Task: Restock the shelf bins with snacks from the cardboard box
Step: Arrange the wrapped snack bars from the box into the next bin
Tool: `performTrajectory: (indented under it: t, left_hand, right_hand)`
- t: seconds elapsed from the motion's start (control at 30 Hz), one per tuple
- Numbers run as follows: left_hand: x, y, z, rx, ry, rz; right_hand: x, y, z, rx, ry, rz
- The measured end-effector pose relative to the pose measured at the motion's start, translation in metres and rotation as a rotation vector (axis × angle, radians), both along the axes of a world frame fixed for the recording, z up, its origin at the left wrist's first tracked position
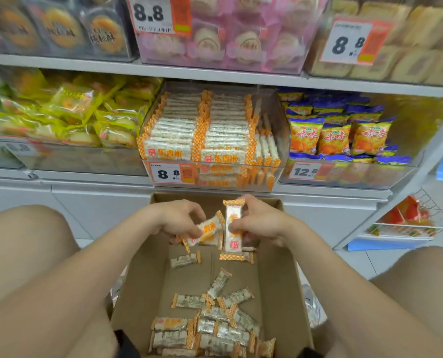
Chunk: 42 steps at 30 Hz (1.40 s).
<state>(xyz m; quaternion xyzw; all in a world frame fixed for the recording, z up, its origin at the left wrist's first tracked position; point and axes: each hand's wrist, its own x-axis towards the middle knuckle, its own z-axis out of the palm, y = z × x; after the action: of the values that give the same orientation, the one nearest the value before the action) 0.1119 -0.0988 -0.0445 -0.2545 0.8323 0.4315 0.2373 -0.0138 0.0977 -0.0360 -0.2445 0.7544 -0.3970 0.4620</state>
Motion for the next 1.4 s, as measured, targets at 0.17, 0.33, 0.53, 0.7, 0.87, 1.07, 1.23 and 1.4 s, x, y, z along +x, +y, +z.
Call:
performTrajectory:
  t: [0.17,0.33,0.53,0.7,0.87,1.07,1.23,1.4]
  left_hand:
    - [0.0,0.003,0.039,0.048,0.213,0.021]
    - [0.003,0.013,0.05,0.288,0.441,0.292]
    - [-0.007,0.022,0.062,0.344,0.55,0.37]
    - [-0.009,0.027,0.063,0.304,0.571,0.314]
    - [-0.002,0.031,0.065,-0.021,0.72,0.027]
    - [0.001,0.042,0.069,-0.082,0.906,-0.07]
    - [-0.004,0.057,0.075,0.02,1.043,0.097]
    - [-0.017,0.06,0.076,0.013,1.013,0.035]
  right_hand:
    - [0.0,-0.009,0.04,-0.174,0.169,-0.09]
    - [-0.013,-0.004,0.063,-0.219,0.149,-0.23]
    - [-0.025,0.014,0.076,-0.343,-0.041,-0.32]
    - [-0.025,0.015,0.077,-0.264,0.312,-0.357]
    - [-0.031,0.026,0.079,-0.194,0.434,-0.166]
    - [-0.031,0.046,0.096,-0.215,0.508,0.282]
    - [-0.03,0.048,0.101,-0.322,0.614,0.175]
    - [-0.034,0.054,0.101,-0.216,0.666,0.308]
